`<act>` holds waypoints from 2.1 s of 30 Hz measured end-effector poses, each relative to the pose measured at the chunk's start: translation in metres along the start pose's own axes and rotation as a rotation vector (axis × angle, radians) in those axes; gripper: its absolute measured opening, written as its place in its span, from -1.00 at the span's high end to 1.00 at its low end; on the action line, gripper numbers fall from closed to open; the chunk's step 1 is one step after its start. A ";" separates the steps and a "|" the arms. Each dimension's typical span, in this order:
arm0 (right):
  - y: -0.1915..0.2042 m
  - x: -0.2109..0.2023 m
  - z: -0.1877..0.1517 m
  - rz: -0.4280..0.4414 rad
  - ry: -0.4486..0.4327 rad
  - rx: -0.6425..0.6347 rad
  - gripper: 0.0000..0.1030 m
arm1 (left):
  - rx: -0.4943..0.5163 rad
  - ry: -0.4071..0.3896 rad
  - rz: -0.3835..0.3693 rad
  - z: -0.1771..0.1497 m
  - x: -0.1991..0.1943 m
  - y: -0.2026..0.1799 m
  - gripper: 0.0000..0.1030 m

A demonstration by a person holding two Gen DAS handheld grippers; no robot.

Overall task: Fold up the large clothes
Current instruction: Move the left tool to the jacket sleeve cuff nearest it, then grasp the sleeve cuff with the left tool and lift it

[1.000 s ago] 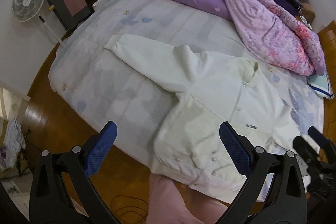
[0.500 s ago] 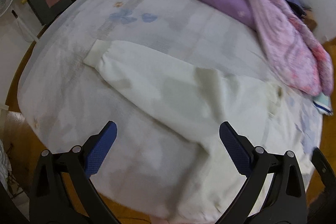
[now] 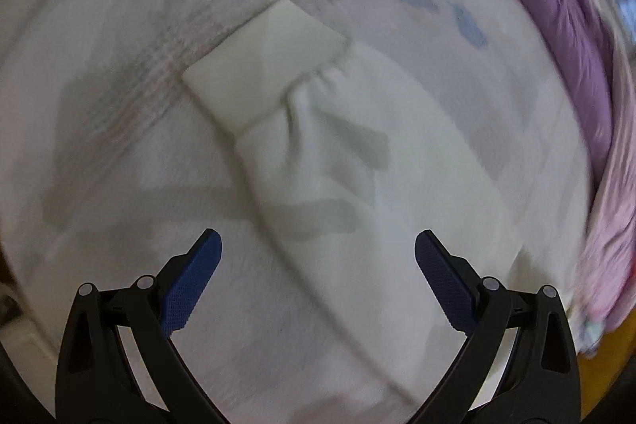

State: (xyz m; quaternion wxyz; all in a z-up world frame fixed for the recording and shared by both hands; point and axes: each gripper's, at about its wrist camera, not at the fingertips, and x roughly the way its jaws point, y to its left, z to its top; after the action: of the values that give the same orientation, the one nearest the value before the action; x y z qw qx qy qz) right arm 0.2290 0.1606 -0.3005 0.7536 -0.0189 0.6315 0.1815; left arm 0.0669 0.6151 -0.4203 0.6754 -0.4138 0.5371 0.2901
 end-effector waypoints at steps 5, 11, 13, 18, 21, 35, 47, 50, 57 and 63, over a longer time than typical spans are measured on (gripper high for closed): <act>0.011 0.011 -0.003 -0.050 0.025 -0.077 -0.77 | -0.197 -0.035 -0.136 0.031 0.023 0.025 -0.86; 0.009 0.015 -0.004 -0.062 0.035 -0.095 -0.77 | -0.376 -0.053 -0.123 0.047 0.027 0.046 -0.29; 0.007 0.016 -0.006 -0.051 0.022 -0.090 -0.77 | -0.317 -0.041 -0.086 0.049 0.022 0.042 -0.01; 0.007 0.022 -0.008 -0.039 0.015 -0.100 -0.28 | -0.052 -0.092 0.011 0.050 -0.001 0.016 0.60; -0.001 0.024 -0.006 -0.031 0.005 -0.082 0.07 | 0.054 -0.176 0.079 0.041 -0.025 -0.003 0.62; -0.067 0.104 0.007 0.221 0.114 0.081 0.98 | 0.382 -0.574 0.185 -0.043 -0.169 -0.116 0.64; -0.081 0.155 -0.006 0.353 0.170 0.156 0.99 | 0.628 -0.642 0.024 -0.185 -0.241 -0.269 0.67; -0.085 0.150 -0.005 0.396 0.178 0.192 0.99 | 0.680 -0.615 -0.028 -0.222 -0.236 -0.309 0.67; -0.166 0.057 -0.011 0.531 -0.003 0.303 0.98 | 0.870 -0.532 -0.127 -0.340 -0.208 -0.409 0.68; -0.291 -0.016 -0.051 0.367 -0.139 0.448 0.98 | 1.027 -0.423 -0.139 -0.425 -0.137 -0.467 0.68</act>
State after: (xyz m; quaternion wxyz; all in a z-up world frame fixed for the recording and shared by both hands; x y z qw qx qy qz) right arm 0.2649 -0.1279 -0.3542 0.7352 0.2746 0.5955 0.1717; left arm 0.2161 0.0240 -0.2067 0.9007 0.0011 0.4338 0.0225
